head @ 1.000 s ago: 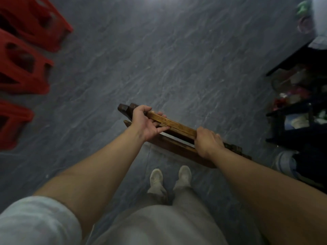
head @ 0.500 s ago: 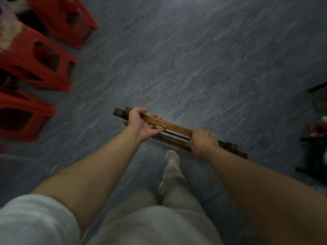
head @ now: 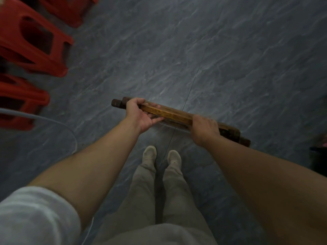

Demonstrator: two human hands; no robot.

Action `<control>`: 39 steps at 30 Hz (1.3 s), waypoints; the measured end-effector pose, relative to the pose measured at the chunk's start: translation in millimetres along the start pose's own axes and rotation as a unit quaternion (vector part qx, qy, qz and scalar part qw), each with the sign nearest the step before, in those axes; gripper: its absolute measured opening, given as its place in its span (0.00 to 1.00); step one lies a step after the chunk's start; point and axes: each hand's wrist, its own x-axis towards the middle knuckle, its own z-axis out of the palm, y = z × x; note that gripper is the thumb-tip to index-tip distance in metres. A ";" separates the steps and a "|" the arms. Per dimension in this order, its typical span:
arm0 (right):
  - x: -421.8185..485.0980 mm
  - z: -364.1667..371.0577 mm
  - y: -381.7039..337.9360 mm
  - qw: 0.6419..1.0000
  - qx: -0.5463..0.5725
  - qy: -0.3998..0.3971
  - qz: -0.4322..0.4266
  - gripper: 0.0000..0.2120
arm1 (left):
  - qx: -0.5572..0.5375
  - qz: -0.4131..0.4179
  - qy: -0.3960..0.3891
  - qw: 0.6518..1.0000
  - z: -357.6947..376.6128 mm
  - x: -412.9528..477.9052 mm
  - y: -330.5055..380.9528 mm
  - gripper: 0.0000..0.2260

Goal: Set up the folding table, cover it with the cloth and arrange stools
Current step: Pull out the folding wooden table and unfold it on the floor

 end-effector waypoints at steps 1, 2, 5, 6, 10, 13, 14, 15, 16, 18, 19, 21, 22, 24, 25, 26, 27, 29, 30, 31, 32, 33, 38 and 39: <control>5.8 -0.4 -4.1 1.000 0.006 0.001 -0.003 0.11 | -0.003 -0.001 -0.003 1.000 -1.1 5.0 5.6 0.13; 11.4 -0.7 -8.3 1.000 0.012 0.000 -0.005 0.10 | -0.003 -0.002 -0.003 1.000 -2.4 9.3 11.2 0.13; 27.1 -1.6 -24.3 1.000 0.017 -0.007 -0.007 0.08 | 0.000 -0.001 0.011 1.000 -7.1 19.0 29.5 0.18; 31.8 -0.7 -30.4 1.000 0.021 -0.010 -0.008 0.08 | 0.001 -0.001 0.017 1.000 -9.6 22.0 35.7 0.22; 45.8 7.2 -54.3 0.999 0.038 -0.024 -0.009 0.09 | 0.006 0.003 0.030 1.000 -23.1 32.6 55.7 0.27; 52.5 13.9 -65.8 0.998 0.042 -0.046 -0.015 0.09 | 0.014 0.000 0.035 0.999 -32.7 39.0 65.2 0.27; 53.9 15.9 -68.9 0.998 0.042 -0.054 -0.018 0.10 | 0.017 0.000 0.038 0.999 -35.0 40.5 67.1 0.27; 56.5 18.8 -73.3 0.997 0.042 -0.060 -0.019 0.10 | 0.018 0.000 0.043 0.999 -38.0 42.8 69.8 0.26; 59.0 21.8 -77.1 0.997 0.042 -0.065 -0.019 0.10 | 0.018 -0.001 0.048 0.999 -40.6 45.5 72.0 0.26; 63.3 27.9 -83.7 0.996 0.044 -0.071 -0.019 0.11 | 0.017 -0.003 0.054 0.998 -47.0 51.5 75.0 0.25; 65.4 31.5 -86.1 0.996 0.044 -0.073 -0.020 0.11 | 0.016 -0.004 0.054 0.998 -50.3 54.7 76.0 0.23; 69.6 38.9 -88.8 0.996 0.040 -0.073 -0.026 0.11 | 0.005 -0.009 0.048 0.999 -56.1 60.9 76.8 0.18; 71.3 42.6 -89.4 0.996 0.038 -0.074 -0.028 0.11 | -0.002 -0.013 0.045 0.999 -58.8 64.0 76.2 0.17; 74.7 49.9 -89.7 0.996 0.035 -0.071 -0.030 0.11 | -0.014 -0.020 0.044 0.999 -63.9 69.2 74.4 0.18; 76.4 53.1 -89.1 0.997 0.035 -0.066 -0.028 0.10 | -0.018 -0.023 0.042 0.999 -65.5 71.5 73.9 0.20; 78.0 55.3 -87.7 0.997 0.034 -0.059 -0.024 0.08 | -0.019 -0.025 0.037 0.999 -65.9 73.7 73.2 0.22; 79.8 57.1 -85.6 0.998 0.032 -0.054 -0.021 0.08 | -0.018 -0.028 0.033 0.999 -65.4 75.8 72.6 0.23; 83.1 58.6 -79.4 0.998 0.025 -0.057 -0.019 0.10 | -0.019 -0.031 0.028 0.999 -62.4 79.5 70.5 0.23; 85.1 58.5 -76.5 0.998 0.023 -0.061 -0.018 0.11 | -0.016 -0.029 0.020 0.999 -60.8 82.0 69.1 0.20; 87.0 58.5 -74.5 0.998 0.021 -0.065 -0.017 0.11 | -0.009 -0.026 0.011 1.000 -59.5 84.9 67.4 0.15; 88.8 59.3 -73.2 0.997 0.018 -0.070 -0.016 0.11 | -0.002 -0.025 0.004 1.000 -58.6 88.3 65.6 0.10; 90.1 60.2 -73.2 0.997 0.016 -0.072 -0.016 0.11 | 0.004 -0.023 -0.001 1.000 -58.5 91.4 63.8 0.06; 94.4 59.8 -72.1 0.997 -0.003 -0.072 -0.003 0.14 | 0.068 -0.022 -0.006 0.997 -56.9 102.2 56.0 0.03; 95.2 58.9 -71.6 0.997 -0.010 -0.076 -0.003 0.14 | 0.069 -0.019 -0.003 0.997 -56.0 102.5 54.8 0.03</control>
